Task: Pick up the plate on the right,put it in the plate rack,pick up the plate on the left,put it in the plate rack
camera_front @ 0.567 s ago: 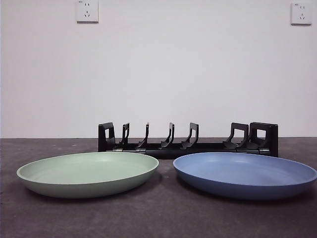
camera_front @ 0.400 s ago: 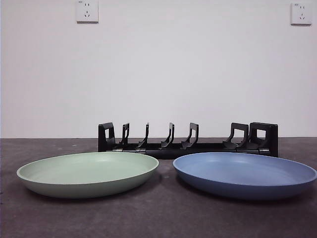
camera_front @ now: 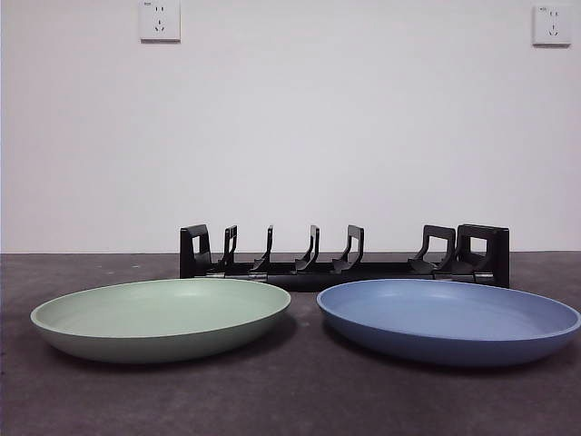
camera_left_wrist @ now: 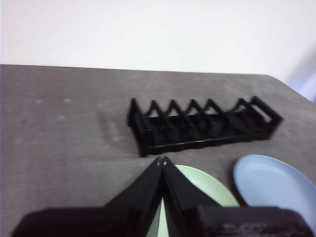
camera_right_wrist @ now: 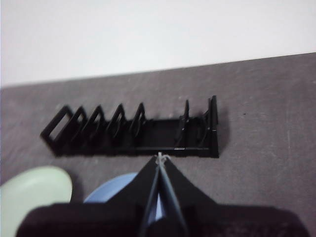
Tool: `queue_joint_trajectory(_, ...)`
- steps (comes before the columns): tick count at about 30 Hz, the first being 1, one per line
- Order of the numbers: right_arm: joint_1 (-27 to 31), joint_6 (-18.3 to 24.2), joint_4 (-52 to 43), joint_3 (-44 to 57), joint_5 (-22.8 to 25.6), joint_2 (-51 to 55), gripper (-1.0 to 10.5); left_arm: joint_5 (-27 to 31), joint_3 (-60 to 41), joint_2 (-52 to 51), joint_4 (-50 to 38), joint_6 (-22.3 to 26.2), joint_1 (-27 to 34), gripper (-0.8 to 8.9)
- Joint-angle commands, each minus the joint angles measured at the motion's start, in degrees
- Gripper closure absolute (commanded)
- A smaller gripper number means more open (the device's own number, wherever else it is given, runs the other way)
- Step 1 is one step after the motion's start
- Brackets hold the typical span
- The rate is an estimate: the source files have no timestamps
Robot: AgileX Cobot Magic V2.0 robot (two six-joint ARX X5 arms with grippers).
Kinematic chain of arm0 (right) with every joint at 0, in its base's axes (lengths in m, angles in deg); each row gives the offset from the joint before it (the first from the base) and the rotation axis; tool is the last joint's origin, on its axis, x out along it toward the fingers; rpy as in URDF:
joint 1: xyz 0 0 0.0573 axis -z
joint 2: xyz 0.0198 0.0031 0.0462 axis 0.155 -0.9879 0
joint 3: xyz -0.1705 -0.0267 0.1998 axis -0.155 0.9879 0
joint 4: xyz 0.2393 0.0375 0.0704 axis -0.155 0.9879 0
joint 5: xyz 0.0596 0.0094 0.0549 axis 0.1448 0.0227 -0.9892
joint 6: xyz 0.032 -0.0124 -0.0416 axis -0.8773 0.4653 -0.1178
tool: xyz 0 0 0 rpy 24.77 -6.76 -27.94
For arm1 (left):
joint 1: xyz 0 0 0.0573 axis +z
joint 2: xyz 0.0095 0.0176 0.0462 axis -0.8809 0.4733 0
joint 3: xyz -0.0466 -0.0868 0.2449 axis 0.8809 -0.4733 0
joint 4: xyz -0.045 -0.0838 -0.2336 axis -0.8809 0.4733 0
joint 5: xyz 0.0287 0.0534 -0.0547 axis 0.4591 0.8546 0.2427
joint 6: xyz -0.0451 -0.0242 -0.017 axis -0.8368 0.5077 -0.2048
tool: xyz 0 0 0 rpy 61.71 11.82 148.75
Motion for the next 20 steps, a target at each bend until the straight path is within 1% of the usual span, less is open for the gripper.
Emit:
queue_joint_trajectory(1,0.0,6.1,6.7,-6.6,-1.6,-3.6,9.6,-3.1,5.1,2.8,3.6,2.6,-0.6,8.2)
queue_joint_trajectory(4,0.0,7.7,15.2,-13.1,-4.4,-7.7,9.6,-6.3,10.8,5.9,9.3,4.9,-1.4,8.2)
queue_joint_trajectory(7,0.0,9.4,22.8,-17.7,-7.7,-10.5,9.6,-7.3,15.4,8.0,14.8,6.9,-2.7,8.2)
queue_joint_trajectory(8,0.0,10.3,25.4,-19.0,-8.3,-11.3,9.6,-7.6,16.9,8.7,16.7,7.7,-3.2,8.2)
queue_joint_trajectory(10,-0.1,10.7,28.8,-20.9,-8.4,-12.5,9.6,-7.5,19.2,9.8,19.9,8.9,-4.4,8.2)
queue_joint_trajectory(13,-0.1,10.7,29.6,-21.7,-8.4,-12.9,9.6,-7.5,21.6,10.8,22.8,10.4,-5.9,8.2)
queue_joint_trajectory(18,-0.1,10.7,29.9,-21.7,-8.5,-12.9,9.5,-7.6,22.3,11.3,23.3,10.8,-7.7,8.17)
queue_joint_trajectory(19,-0.1,10.6,29.9,-21.7,-8.6,-12.9,9.4,-7.6,22.3,11.4,23.3,10.8,-8.0,8.09)
queue_joint_trajectory(20,-0.1,10.6,29.9,-21.7,-9.5,-12.9,9.3,-7.7,22.3,11.6,23.3,10.8,-8.2,7.67)
